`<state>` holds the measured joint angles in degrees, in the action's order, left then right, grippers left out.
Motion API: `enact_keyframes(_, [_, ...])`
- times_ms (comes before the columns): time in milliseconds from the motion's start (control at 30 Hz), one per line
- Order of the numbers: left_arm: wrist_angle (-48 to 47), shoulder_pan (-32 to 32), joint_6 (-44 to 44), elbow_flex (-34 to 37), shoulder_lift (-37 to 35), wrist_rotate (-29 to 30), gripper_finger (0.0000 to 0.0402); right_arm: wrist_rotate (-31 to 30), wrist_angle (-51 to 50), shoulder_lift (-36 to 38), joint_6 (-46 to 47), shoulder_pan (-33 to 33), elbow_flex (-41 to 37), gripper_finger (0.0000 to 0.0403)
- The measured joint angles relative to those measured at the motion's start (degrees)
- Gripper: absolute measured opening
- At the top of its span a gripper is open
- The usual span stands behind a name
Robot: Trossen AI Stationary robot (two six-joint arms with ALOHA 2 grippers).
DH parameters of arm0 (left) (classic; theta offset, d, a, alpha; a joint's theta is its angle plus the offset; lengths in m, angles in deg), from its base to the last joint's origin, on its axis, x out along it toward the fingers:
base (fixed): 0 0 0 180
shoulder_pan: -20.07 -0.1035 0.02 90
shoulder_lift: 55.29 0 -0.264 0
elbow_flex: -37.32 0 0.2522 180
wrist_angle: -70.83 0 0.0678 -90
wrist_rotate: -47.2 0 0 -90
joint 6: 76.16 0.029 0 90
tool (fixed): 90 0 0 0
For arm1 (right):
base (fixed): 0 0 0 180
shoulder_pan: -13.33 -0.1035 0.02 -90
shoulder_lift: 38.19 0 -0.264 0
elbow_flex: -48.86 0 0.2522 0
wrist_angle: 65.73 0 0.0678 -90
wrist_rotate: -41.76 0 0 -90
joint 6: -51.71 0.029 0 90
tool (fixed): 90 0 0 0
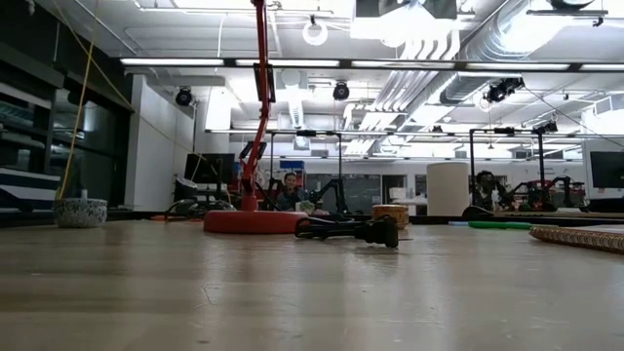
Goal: Screw lightbulb
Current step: Insert the lightbulb into the lamp
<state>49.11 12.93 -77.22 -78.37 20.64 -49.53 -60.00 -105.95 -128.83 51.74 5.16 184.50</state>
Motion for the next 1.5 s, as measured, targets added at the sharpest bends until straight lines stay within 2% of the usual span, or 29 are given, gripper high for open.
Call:
enact_keyframes(200, [2.4, 2.0, -11.8, 0.1, 2.1, -9.4, 0.0227, 1.2, 0.7, -0.4, 2.0, -1.4, 0.0, 0.0213])
enact_keyframes(267, [3.5, 2.7, -13.3, 0.1, 2.6, -10.7, 0.0234, 1.3, 1.0, -0.5, 2.1, -2.4, 0.0, 0.0214])
enact_keyframes(400, [4.9, 3.2, -12.6, 0.1, 2.9, -10.7, 0.0251, 1.4, 2.1, -1.4, 2.1, -3.8, 0.0, 0.0214])
enact_keyframes(533, [4.9, 3.2, -9.2, 0.0, 2.8, -7.9, 0.0263, 1.5, 3.5, -2.9, 2.7, -4.4, 0.0, 0.0215])
enact_keyframes(833, [2.1, 2.2, -7.8, 0.0, 3.0, -7.3, 0.0267, 0.6, 6.6, -6.5, 2.7, -4.2, 0.0, 0.0216])
enact_keyframes(1033, [-1.9, 2.3, -7.9, 0.0, 2.0, -8.5, 0.0267, -2.3, 7.1, -6.8, 2.3, -3.6, 0.0, 0.0216])
enact_keyframes(1200, [-2.9, 2.7, -12.0, 0.0, 1.5, -12.1, 0.0267, -3.3, 6.7, -6.8, 1.9, -3.5, 0.0, 0.0216])
enact_keyframes(1500, [-2.6, 3.6, -10.9, 0.0, 3.0, -12.0, 0.0267, -4.7, 6.1, -8.8, -0.4, -3.5, 0.0, 0.0216])
